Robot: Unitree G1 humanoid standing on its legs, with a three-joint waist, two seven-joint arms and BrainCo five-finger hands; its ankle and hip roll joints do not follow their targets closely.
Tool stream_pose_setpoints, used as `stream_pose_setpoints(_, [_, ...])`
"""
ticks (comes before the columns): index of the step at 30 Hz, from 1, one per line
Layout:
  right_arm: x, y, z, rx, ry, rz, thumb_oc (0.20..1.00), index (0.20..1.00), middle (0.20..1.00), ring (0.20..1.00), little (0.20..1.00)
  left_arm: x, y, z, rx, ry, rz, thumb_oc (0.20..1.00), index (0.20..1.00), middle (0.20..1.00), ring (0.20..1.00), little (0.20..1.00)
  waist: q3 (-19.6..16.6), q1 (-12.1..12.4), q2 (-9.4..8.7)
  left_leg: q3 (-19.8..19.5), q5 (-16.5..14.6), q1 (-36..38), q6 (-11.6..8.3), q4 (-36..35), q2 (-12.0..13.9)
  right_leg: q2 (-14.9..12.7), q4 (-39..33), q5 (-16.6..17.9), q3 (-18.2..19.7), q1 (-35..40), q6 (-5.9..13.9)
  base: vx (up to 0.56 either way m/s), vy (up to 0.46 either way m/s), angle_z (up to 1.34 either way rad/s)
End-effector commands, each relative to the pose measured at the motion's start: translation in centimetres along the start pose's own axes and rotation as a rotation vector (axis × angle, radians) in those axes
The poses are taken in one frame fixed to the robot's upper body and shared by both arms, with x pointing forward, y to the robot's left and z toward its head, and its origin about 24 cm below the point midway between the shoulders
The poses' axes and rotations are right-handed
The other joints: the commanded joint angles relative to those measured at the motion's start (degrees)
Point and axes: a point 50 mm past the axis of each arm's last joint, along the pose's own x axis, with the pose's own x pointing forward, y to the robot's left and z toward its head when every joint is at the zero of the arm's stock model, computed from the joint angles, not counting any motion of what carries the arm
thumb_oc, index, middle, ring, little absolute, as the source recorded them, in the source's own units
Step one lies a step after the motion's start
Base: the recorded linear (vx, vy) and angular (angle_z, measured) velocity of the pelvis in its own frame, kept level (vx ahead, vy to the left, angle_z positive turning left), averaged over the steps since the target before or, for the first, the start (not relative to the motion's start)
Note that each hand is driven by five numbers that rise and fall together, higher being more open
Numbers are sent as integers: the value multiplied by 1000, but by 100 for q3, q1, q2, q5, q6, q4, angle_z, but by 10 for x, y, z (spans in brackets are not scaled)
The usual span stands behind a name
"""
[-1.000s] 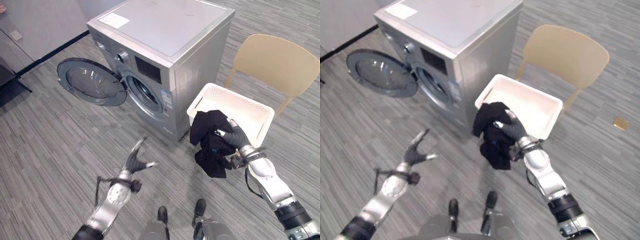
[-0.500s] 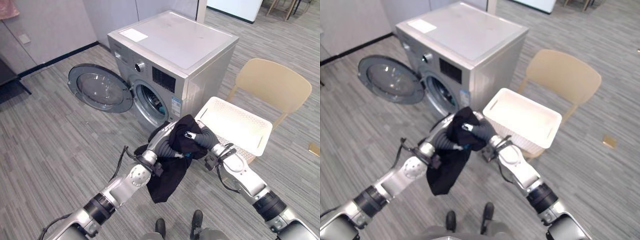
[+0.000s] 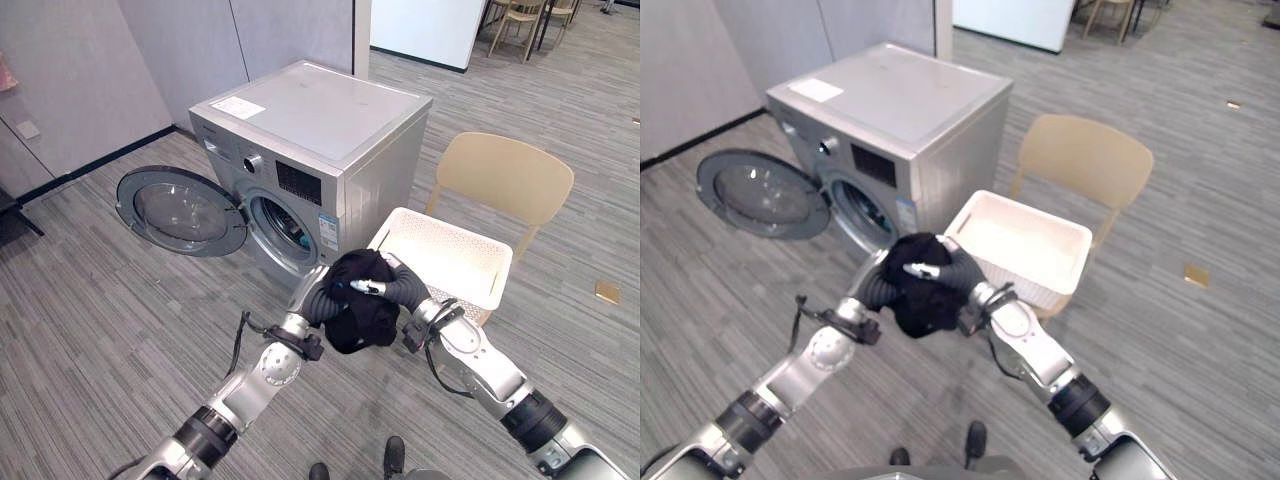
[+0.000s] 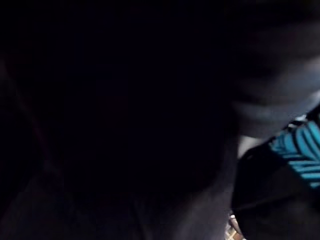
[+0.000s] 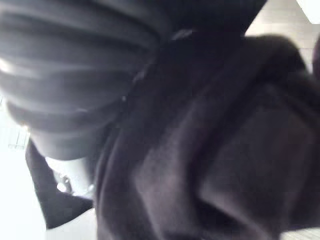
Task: Grab the laundry basket,head to the washer,open it,put in the laundry and shut it.
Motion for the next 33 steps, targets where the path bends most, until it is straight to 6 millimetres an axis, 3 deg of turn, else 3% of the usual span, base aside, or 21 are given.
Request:
stream_pose_setpoints(1, [8,7,43,-11,-234,13,1000,1000,1000,1000,1000,7,26,4,-19,-36,136,200,200,200,200,200,-185,17,-192,-108,-359,-119,-35,-36,-239,-139,216,-1008,51,565,501,0,0,0])
stream_pose_setpoints(5, [-6,-14,49,-195,-234,-64,1000,1000,1000,1000,1000,-5,32,-7,-50,20,180,200,200,200,200,200,-201,9,-179,-121,-338,-126,-47,-36,-233,-131,206,-1010,35,575,497,3,-7,1])
stream_pose_setpoints(6, [-19,-27,47,-296,-204,-124,1000,1000,1000,1000,1000,-17,33,-17,-84,76,207,200,200,200,200,200,-209,-3,-171,-131,-327,-127,-48,-36,-228,-129,193,-1008,20,591,490,14,-16,5])
stream_pose_setpoints(9, [-36,-42,41,-395,-148,-192,1000,1000,1000,1000,1000,-32,35,-30,-117,148,240,200,200,200,200,200,-210,-12,-158,-135,-325,-118,-47,-36,-225,-123,190,-1005,19,599,492,4,-5,1])
stream_pose_setpoints(10, [-59,-55,27,-436,-56,-260,1000,1000,1000,1000,1000,-48,33,-43,-166,225,259,200,200,200,200,200,-215,-31,-150,-145,-321,-114,-47,-36,-219,-116,174,-1006,16,614,496,17,-30,-2])
stream_pose_setpoints(14, [-103,-76,-13,-486,194,-376,1000,1000,1000,1000,1000,-84,28,-75,-243,415,288,200,200,200,200,200,-176,-54,-134,-170,-305,-116,-51,-36,-222,-99,144,-1000,12,627,502,3,-13,1])
stream_pose_setpoints(15, [-104,-75,-13,-486,195,-376,1000,1000,1000,1000,1000,-84,28,-75,-244,416,286,200,200,200,200,200,-185,-53,-134,-172,-308,-114,-51,-36,-221,-98,143,-1002,11,630,502,0,0,0])
stream_pose_setpoints(17, [-138,-87,-47,-476,404,-454,1000,1000,1000,1000,1000,-112,26,-96,-296,556,311,200,200,200,200,200,-104,-39,-125,-207,-294,-126,-38,-36,-219,-80,137,-1009,15,605,496,-22,-10,-1])
stream_pose_setpoints(19, [-144,-90,-56,-474,453,-471,1000,1000,1000,1000,1000,-121,24,-103,-328,604,325,200,200,200,200,200,-72,-22,-124,-231,-279,-144,-21,-36,-224,-77,143,-1010,24,579,489,-67,-13,-1])
stream_pose_setpoints(20, [-159,-97,-69,-502,541,-509,1000,1000,1000,1000,1000,-137,24,-114,-353,681,349,200,200,200,200,200,94,37,-148,-290,-257,-279,0,103,-228,-88,157,-1006,40,517,465,-85,-12,0])
stream_pose_setpoints(21, [-159,-97,-70,-503,540,-509,1000,1000,1000,1000,1000,-137,24,-114,-353,680,349,200,200,200,200,200,94,31,-150,-294,-266,-295,0,124,-228,-90,159,-1006,36,512,465,-139,-15,1])
stream_pose_setpoints(24, [-181,-100,-95,-454,676,-589,1000,1000,1000,1000,1000,-151,22,-129,-415,775,409,200,200,200,200,200,352,134,-224,-349,-348,-877,-20,726,-265,-191,178,-969,-122,322,428,-149,-3,22])
stream_pose_setpoints(26, [-186,-101,-101,-436,705,-614,1000,1000,1000,1000,1000,-150,23,-131,-425,781,417,200,200,200,200,200,412,132,-247,-243,-364,-1086,-48,889,-243,-257,207,-961,-284,227,428,-101,23,62])
stream_pose_setpoints(27, [-192,-101,-108,-428,749,-636,1000,1000,1000,1000,1000,-149,23,-132,-435,787,430,200,200,200,200,200,445,131,-236,183,-402,-1157,-58,935,-164,-355,212,-958,-569,169,440,-55,42,62])
stream_pose_setpoints(28, [-192,-101,-108,-428,748,-636,1000,1000,1000,1000,1000,-149,23,-132,-435,787,430,200,200,200,200,200,443,128,-235,180,-406,-1164,-58,943,-163,-355,213,-959,-571,166,439,-54,71,70])
stream_pose_setpoints(30, [-194,-99,-114,-434,788,-634,1000,1000,1000,1000,1000,-147,24,-133,-423,789,424,200,200,200,200,200,438,55,-222,768,-658,-1111,-45,1057,10,-467,235,-1057,-829,203,485,139,120,107])
stream_pose_setpoints(31, [-191,-94,-120,-437,812,-599,1000,1000,1000,1000,1000,-148,17,-134,-430,806,404,200,200,200,200,200,370,-4,-215,1233,-732,-993,28,1091,94,-587,331,-1140,-1201,319,498,209,158,119])
stream_pose_setpoints(33, [-191,-94,-120,-437,811,-598,1000,1000,1000,1000,1000,-148,17,-134,-429,806,405,200,200,200,200,200,375,-22,-217,1219,-745,-1003,29,1113,96,-589,336,-1147,-1215,324,500,125,134,93])
